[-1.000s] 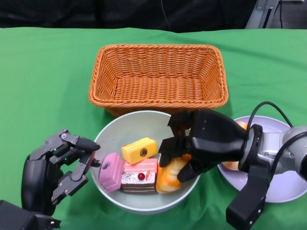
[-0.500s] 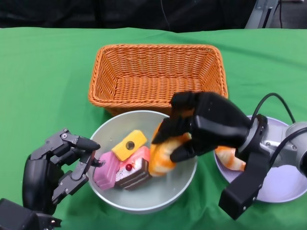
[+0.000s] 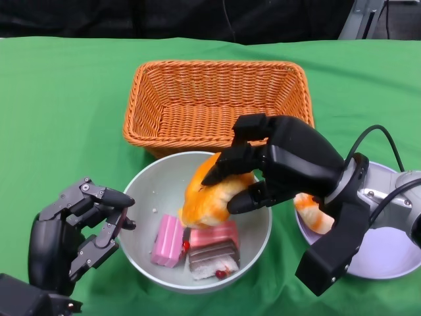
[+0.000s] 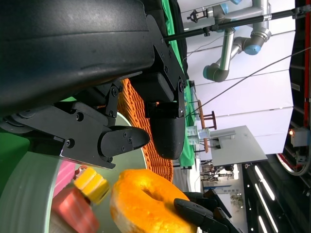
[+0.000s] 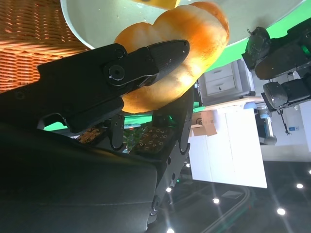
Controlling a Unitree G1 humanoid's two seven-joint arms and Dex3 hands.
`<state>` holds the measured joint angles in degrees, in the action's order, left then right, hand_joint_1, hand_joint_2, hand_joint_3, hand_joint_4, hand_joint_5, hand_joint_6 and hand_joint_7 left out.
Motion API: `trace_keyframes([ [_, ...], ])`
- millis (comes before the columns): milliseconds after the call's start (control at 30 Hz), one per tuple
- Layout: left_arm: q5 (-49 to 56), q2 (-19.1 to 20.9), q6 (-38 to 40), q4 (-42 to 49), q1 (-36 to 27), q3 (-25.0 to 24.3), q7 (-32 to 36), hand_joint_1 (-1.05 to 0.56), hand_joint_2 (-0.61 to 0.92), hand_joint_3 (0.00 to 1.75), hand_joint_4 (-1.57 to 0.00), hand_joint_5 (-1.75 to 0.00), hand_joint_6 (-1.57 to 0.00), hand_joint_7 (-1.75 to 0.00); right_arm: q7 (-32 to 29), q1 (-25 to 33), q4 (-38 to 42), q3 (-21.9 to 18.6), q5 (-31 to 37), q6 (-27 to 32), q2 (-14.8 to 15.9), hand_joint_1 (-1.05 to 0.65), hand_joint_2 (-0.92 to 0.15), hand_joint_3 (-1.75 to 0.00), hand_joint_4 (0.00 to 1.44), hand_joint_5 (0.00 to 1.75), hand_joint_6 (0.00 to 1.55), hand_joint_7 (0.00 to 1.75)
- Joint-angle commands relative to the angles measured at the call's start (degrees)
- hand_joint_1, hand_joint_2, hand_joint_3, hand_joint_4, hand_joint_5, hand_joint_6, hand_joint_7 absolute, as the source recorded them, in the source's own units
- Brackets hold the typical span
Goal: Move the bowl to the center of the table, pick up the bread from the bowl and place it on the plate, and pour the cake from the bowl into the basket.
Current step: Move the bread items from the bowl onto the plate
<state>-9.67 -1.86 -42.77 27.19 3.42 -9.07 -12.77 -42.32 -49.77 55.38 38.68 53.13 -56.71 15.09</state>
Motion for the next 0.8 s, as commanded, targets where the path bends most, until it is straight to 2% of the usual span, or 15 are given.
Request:
trace_keyframes([
  [33, -0.19, 0.91, -0.7, 0.24, -0.09, -0.57, 0.63, -0.06, 0.88, 0.51, -0.72, -1.5, -0.8, -1.12, -1.15, 0.28, -0.71, -1.42, -0.81, -0.33, 0.24, -0.23, -0.91, -0.02, 0.84, 1.1, 0.94, 0.51],
  [167, -0.58, 0.77, -0.06, -0.6, -0.35, -0.55, 0.6, -0.06, 0.88, 0.51, -0.72, -1.51, -0.8, -1.12, -3.61, 0.71, -0.97, -2.37, -0.46, 0.17, 0.34, -0.23, -0.92, -0.06, 0.85, 1.18, 0.94, 0.57],
  [400, -0.22, 0.85, 0.23, -0.99, -0.43, -0.66, 1.08, -0.05, 0.88, 0.52, -0.73, -1.5, -0.81, -1.13, -10.01, 2.56, -0.22, -4.46, -0.7, 2.47, 0.58, -0.27, -0.92, -0.1, 0.84, 1.32, 0.85, 0.82],
  [600, -0.28, 1.35, -0.11, -0.41, -0.17, -0.9, 0.77, -0.05, 0.87, 0.53, -0.73, -1.49, -0.8, -1.13, -11.0, 5.4, -0.45, -7.94, -3.23, 2.08, 1.72, -0.29, -0.92, -0.16, 0.83, 1.35, 0.84, 0.86],
  [800, -1.02, 1.56, -0.06, -0.2, -0.16, -1.08, 0.31, -0.05, 0.87, 0.53, -0.74, -1.49, -0.81, -1.12, -11.8, 8.29, -0.97, -11.53, -5.59, 3.01, 2.55, -0.3, -0.91, -0.14, 0.81, 1.39, 0.86, 0.85],
])
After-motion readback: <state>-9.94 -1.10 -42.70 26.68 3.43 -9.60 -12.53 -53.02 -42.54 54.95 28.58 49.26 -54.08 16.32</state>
